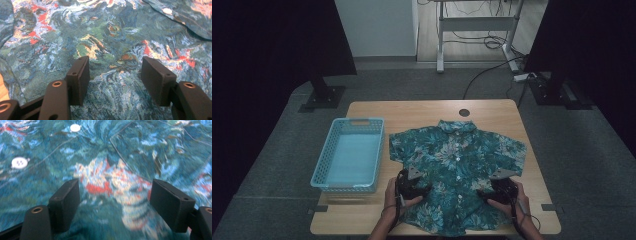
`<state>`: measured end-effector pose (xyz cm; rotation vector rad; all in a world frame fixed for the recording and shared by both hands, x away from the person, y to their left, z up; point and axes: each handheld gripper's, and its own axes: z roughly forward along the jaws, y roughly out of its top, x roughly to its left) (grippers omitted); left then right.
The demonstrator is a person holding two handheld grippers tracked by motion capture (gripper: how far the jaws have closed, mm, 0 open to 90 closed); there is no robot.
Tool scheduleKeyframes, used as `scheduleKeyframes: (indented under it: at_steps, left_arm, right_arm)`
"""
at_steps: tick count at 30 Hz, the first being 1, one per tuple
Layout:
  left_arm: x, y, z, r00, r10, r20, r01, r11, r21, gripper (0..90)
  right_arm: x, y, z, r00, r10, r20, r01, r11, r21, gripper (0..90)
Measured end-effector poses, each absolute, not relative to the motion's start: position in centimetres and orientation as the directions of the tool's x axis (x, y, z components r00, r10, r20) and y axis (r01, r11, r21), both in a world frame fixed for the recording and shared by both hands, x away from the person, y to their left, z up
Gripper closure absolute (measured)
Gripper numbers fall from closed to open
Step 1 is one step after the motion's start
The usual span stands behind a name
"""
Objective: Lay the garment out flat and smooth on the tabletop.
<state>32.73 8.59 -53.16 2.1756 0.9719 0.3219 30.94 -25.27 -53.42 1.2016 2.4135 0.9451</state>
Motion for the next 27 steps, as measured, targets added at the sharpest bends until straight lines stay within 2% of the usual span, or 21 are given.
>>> scheduleKeyframes:
  at_steps: [8, 20, 27]
  left_arm:
    - [30.3, 8.6, -53.2, 0.709, 0.704, -0.023, 0.511, -0.492, 0.705, 40.5]
    - [27.3, 9.7, -53.3, 0.725, 0.686, -0.066, 0.507, -0.466, 0.726, 40.7]
    - [26.0, 9.8, -53.2, 0.748, 0.661, -0.063, 0.493, -0.49, 0.719, 40.4]
  right_arm:
    - [28.8, -26.2, -53.7, -0.635, 0.772, 0.034, 0.572, 0.44, 0.692, 22.5]
    - [26.2, -26.1, -53.6, -0.654, 0.755, 0.037, 0.563, 0.454, 0.69, 22.7]
    - [24.7, -26.2, -53.6, -0.652, 0.757, 0.036, 0.559, 0.448, 0.698, 22.7]
